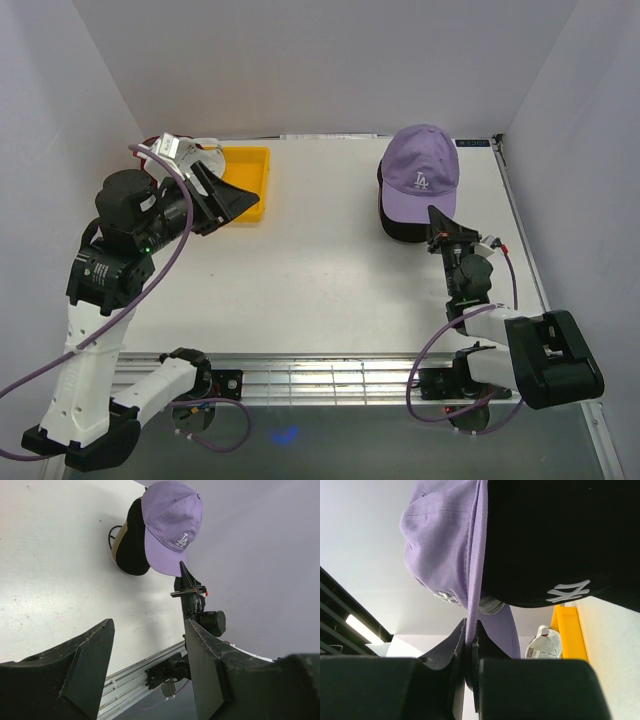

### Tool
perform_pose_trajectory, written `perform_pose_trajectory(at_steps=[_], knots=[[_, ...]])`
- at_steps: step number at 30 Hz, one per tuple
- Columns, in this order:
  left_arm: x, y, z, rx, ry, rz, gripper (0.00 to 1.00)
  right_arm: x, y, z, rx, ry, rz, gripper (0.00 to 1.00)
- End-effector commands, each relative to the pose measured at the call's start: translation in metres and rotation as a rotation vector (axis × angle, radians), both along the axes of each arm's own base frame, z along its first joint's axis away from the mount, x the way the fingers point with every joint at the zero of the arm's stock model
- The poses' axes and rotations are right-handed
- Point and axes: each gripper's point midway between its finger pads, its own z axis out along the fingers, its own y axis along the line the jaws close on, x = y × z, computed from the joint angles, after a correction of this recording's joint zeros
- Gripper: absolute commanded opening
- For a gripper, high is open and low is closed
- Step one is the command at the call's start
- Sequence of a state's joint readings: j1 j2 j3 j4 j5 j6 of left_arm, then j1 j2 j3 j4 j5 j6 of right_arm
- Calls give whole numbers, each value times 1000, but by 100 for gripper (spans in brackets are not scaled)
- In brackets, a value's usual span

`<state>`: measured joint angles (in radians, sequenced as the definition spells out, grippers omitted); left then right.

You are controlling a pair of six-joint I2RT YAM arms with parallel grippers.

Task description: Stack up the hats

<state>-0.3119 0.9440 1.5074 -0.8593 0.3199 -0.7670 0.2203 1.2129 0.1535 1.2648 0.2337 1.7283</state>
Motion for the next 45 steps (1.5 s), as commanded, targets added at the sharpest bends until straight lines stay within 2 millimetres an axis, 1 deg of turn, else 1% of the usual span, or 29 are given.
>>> perform_pose_trajectory(at_steps=[1,6,7,10,13,15,17,18,21,22,24,25,26,27,28,32,33,34,36,38,42,45], knots=[[-2,1,-4,15,-10,2,69,2,8,-1,-12,3,38,8],[-1,2,-5,20,-9,7,69,1,10,-17,-3,44,50,8],[-1,2,-6,19,-5,7,69,0,9,-24,9,63,50,8],[0,2,-6,21,-5,8,69,-4,4,-34,19,89,34,8],[0,2,-8,24,-1,10,69,-6,3,-42,18,116,34,8],[1,2,-10,27,2,9,69,-7,1,-53,17,155,28,8],[1,2,-11,28,4,11,69,-8,-1,-56,17,171,22,8],[1,3,-11,30,3,12,69,-8,-2,-63,7,199,19,8],[2,3,-13,33,6,14,69,-6,-6,-69,-19,234,4,8],[2,3,-13,33,7,14,69,-5,-10,-74,-34,259,-6,8],[2,3,-15,36,8,17,69,-2,-10,-73,-63,261,-2,8],[3,3,-16,37,12,17,69,-1,-13,-79,-78,292,-6,8],[3,4,-17,39,13,18,69,0,-12,-80,-95,302,7,8],[4,4,-18,41,15,19,69,4,-12,-77,-111,304,9,8],[4,4,-18,41,15,19,69,4,-15,-87,-151,345,5,8],[6,4,-22,48,25,23,69,8,-12,-90,-221,362,35,8],[5,4,-22,48,23,23,69,8,-11,-96,-233,381,49,8],[6,4,-24,50,29,22,69,10,-11,-96,-246,385,53,8],[6,4,-25,50,31,22,69,9,-8,-105,-251,408,79,8],[6,4,-26,54,30,25,69,7,-9,-111,-263,423,82,8],[7,5,-29,61,35,26,69,3,-13,-125,-284,471,84,8],[8,4,-34,63,47,25,69,3,-17,-130,-303,506,79,8]])
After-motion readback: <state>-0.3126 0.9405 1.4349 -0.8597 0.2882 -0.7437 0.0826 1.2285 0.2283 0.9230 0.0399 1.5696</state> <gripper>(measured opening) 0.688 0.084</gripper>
